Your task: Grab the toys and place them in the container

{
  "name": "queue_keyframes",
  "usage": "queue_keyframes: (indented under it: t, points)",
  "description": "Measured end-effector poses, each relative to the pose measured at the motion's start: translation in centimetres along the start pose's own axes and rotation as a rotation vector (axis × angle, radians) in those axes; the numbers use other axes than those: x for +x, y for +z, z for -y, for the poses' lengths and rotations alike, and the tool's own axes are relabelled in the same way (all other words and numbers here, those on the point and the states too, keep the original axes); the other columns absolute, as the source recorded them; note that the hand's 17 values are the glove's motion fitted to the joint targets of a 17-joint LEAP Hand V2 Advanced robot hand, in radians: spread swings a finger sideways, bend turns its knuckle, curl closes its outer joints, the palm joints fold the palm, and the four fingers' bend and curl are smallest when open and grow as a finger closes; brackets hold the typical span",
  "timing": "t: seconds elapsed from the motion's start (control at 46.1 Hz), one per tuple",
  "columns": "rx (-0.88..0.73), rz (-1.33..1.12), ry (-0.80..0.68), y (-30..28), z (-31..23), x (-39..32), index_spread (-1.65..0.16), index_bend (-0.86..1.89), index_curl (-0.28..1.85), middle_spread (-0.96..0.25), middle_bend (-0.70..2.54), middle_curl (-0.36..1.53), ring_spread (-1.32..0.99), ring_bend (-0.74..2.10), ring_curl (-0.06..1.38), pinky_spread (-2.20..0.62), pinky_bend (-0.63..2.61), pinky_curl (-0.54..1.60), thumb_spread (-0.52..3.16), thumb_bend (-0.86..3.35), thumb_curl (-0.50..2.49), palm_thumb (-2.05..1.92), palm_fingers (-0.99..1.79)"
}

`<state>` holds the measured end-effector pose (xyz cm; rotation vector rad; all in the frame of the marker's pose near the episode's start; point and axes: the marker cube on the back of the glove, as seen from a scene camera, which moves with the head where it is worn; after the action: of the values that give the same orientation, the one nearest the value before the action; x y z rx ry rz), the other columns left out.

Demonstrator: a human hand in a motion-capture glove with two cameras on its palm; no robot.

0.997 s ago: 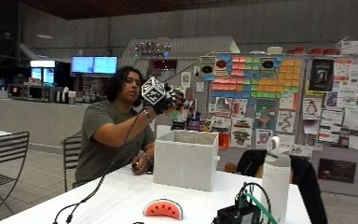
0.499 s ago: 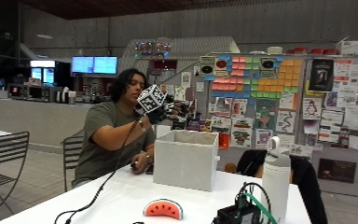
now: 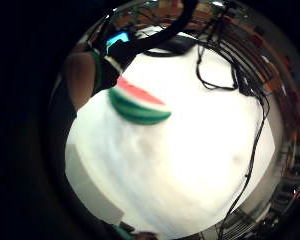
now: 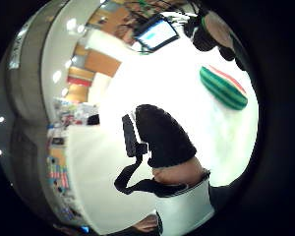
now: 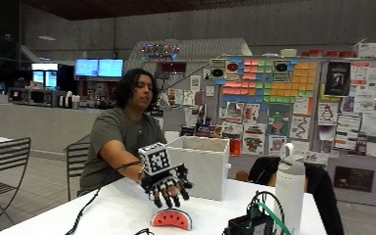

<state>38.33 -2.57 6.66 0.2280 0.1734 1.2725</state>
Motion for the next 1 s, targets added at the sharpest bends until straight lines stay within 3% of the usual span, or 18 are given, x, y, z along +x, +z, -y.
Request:
queue_keyframes:
  t: [0.195,0.304,0.434,0.477,0.564,0.629,0.78,0.997]
  points:
    - [-0.063,-0.109,0.186,6.9,2.6,1.4,-0.35,0.23,0.52,-0.19,0.45,0.52,-0.31,0.86,0.37,-0.10,0.88,0.37,1.28,-0.06,0.26,-0.08,0.23]
    - [0.038,-0.162,0.201,8.5,2.5,1.5,-0.33,0.26,0.53,-0.15,0.33,0.48,-0.28,0.73,0.34,-0.08,0.94,0.39,1.24,-0.05,0.26,-0.05,0.07]
    - [0.189,-0.262,0.125,8.6,0.8,1.2,-0.33,0.32,0.52,-0.16,0.34,0.47,-0.28,0.67,0.30,-0.06,0.92,0.36,1.20,0.01,0.29,0.06,0.26]
    - [0.267,-0.272,0.058,8.1,0.1,1.2,-0.35,0.37,0.52,-0.17,0.38,0.47,-0.30,0.74,0.30,-0.09,0.86,0.33,1.22,0.03,0.30,0.11,0.47]
    - [0.407,-0.158,-0.070,6.1,-2.1,1.3,-0.35,0.11,0.42,-0.26,0.63,0.53,-0.36,1.00,0.33,-0.26,0.88,0.30,1.28,0.03,0.30,0.13,1.09]
    - [0.449,-0.008,-0.095,3.7,-3.7,1.3,-0.34,0.10,0.42,-0.28,0.76,0.59,-0.35,1.15,0.41,-0.32,0.92,0.34,1.33,0.02,0.29,0.10,1.24]
    - [0.451,0.178,-0.173,-4.0,-9.1,0.5,-0.32,0.20,0.47,-0.30,1.05,0.72,-0.34,1.38,0.54,-0.38,1.04,0.43,1.47,0.02,0.28,0.09,1.36]
    - [0.460,0.407,-0.481,-16.7,-18.3,-5.7,-0.31,0.30,0.55,-0.31,1.24,0.81,-0.32,1.54,0.61,-0.42,1.16,0.51,1.61,0.07,0.29,0.11,1.27]
